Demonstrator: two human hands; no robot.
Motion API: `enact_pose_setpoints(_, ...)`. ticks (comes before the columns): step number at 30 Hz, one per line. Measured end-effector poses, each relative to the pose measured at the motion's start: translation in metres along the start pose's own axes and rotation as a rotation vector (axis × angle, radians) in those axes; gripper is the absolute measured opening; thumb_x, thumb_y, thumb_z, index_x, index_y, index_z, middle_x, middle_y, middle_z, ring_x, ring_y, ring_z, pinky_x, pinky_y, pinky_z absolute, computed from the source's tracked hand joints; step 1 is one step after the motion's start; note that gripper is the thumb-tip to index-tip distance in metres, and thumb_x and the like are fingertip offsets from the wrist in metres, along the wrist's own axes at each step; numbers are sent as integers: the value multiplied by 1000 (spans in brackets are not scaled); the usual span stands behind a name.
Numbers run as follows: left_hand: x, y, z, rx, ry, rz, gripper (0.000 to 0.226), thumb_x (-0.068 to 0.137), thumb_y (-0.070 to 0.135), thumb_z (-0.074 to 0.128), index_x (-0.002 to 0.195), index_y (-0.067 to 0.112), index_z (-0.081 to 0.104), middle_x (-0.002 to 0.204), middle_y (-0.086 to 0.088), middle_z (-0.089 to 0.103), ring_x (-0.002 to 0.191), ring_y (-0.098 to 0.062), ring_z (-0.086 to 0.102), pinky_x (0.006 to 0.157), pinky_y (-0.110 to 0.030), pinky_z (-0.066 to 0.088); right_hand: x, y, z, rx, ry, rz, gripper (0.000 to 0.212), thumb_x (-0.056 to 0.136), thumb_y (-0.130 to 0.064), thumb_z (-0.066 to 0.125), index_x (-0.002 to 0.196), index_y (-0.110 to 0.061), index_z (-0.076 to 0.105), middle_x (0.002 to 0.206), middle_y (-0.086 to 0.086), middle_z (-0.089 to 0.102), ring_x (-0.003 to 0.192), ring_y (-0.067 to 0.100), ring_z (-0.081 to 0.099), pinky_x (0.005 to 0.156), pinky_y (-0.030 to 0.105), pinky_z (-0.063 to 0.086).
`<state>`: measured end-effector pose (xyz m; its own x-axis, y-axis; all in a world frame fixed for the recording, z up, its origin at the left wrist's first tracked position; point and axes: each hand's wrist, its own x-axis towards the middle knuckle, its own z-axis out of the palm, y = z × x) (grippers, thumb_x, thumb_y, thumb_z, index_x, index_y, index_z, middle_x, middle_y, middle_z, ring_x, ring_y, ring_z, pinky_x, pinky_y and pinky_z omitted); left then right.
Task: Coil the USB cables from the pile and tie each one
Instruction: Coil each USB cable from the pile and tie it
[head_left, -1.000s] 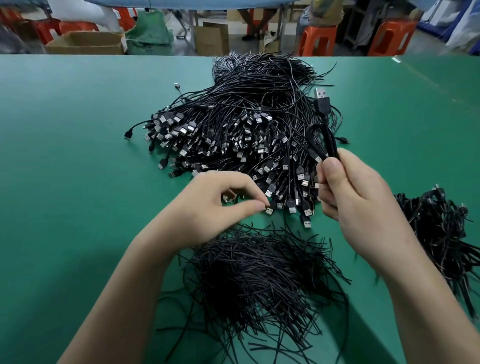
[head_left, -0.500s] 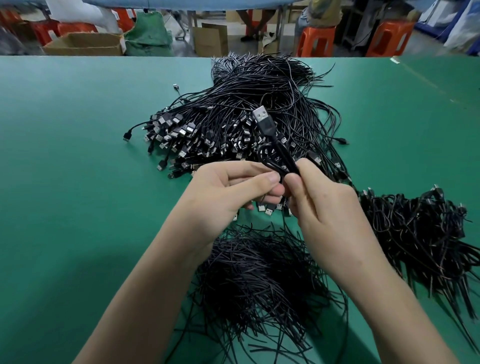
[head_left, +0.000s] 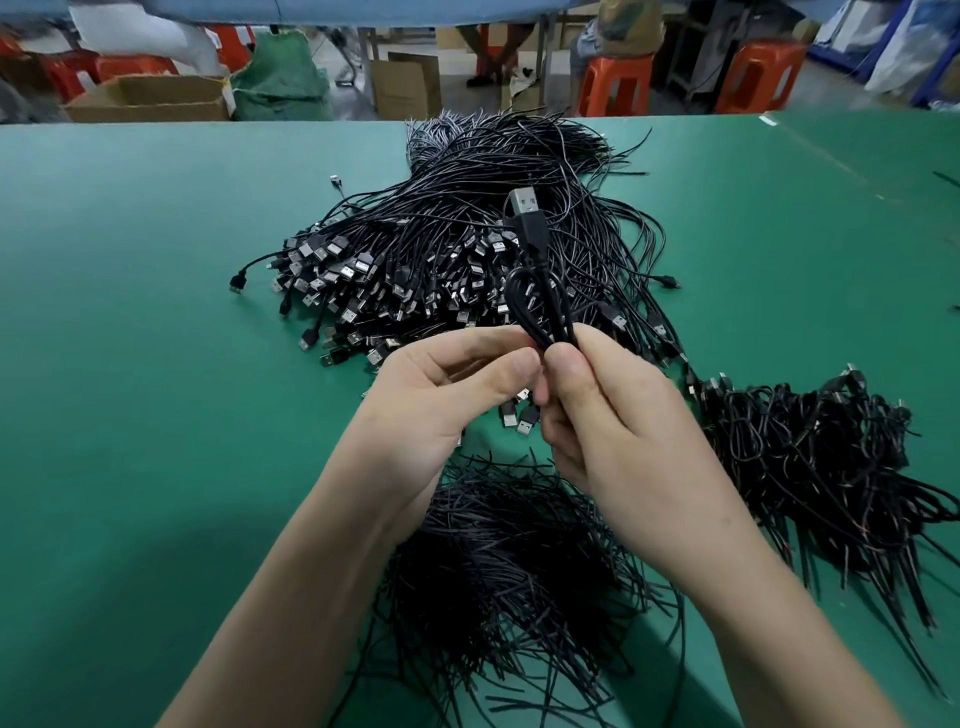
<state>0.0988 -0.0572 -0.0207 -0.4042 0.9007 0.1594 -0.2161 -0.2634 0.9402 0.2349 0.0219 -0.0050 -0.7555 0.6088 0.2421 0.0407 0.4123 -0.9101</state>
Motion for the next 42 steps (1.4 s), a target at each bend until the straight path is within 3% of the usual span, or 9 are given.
enact_pose_setpoints(6, 0, -2, 1, -10, 7, 16, 7, 81, 24, 84, 88, 23, 83, 73, 2, 70, 74, -10, 66, 78, -25, 57, -1, -4, -1, -25, -2, -31, 34, 110, -32, 39, 79, -24, 50, 59, -16, 49, 52, 4, 43, 52, 16, 32)
enact_pose_setpoints(12, -1, -7, 0, 1, -50, 80, 10, 90, 27, 75, 97, 24, 81, 69, 4, 65, 73, -12, 64, 84, -27, 55, 0, -7, -10, 108, -131, 32, 36, 109, -29, 38, 80, -16, 55, 58, -8, 45, 49, 6, 37, 47, 20, 33)
enact_pose_setpoints(16, -1, -9, -2, 69, -111, 72, 22, 90, 42, 75, 104, 26, 78, 68, 3, 65, 75, -21, 65, 92, -44, 52, -1, -7, -23, 195, -291, 56, 37, 110, -25, 35, 83, -11, 56, 57, -5, 43, 51, 14, 36, 47, 24, 32)
enact_pose_setpoints(21, -2, -8, -1, 96, -182, 100, 24, 93, 43, 72, 110, 26, 77, 74, 4, 69, 68, -12, 65, 82, -23, 51, -1, -5, -33, 290, -432, 99, 39, 109, -30, 36, 84, -10, 59, 54, -1, 42, 45, 16, 38, 46, 24, 35)
enact_pose_setpoints(26, -4, -2, 4, 120, -187, 144, 19, 94, 45, 70, 102, 29, 75, 70, 10, 68, 66, -5, 63, 78, -18, 50, -2, -4, -32, 480, -496, 146, 37, 102, -40, 43, 83, -15, 63, 53, -7, 37, 41, 12, 34, 46, 23, 29)
enact_pose_setpoints(31, -6, -4, 8, 194, -85, 195, 31, 98, 39, 63, 72, 22, 66, 70, 12, 62, 73, -2, 57, 80, -20, 47, -3, -2, -26, 648, -500, 193, 36, 103, -40, 42, 91, -13, 62, 62, -4, 35, 50, 12, 35, 49, 22, 30)
enact_pose_setpoints(38, -6, 0, 14, 280, -25, 219, 25, 98, 24, 58, 81, 8, 66, 67, 14, 54, 67, 1, 49, 70, -14, 43, 0, 2, -22, 665, -472, 277, 32, 100, -44, 46, 93, -17, 62, 66, -5, 36, 54, 11, 32, 48, 25, 27)
enact_pose_setpoints(40, -5, 1, 14, 283, 7, 202, 22, 99, 19, 62, 79, 23, 70, 67, 12, 55, 66, -5, 52, 69, -19, 46, -1, 3, -21, 609, -430, 266, 31, 102, -41, 44, 93, -18, 63, 65, -6, 38, 54, 12, 34, 48, 23, 30)
enact_pose_setpoints(42, -6, 2, 13, 239, 33, 149, 20, 98, 19, 59, 85, 22, 74, 69, 5, 61, 64, -27, 59, 69, -40, 55, -1, 3, -21, 504, -380, 209, 31, 105, -39, 42, 93, -20, 63, 64, -3, 43, 54, 13, 40, 49, 25, 35)
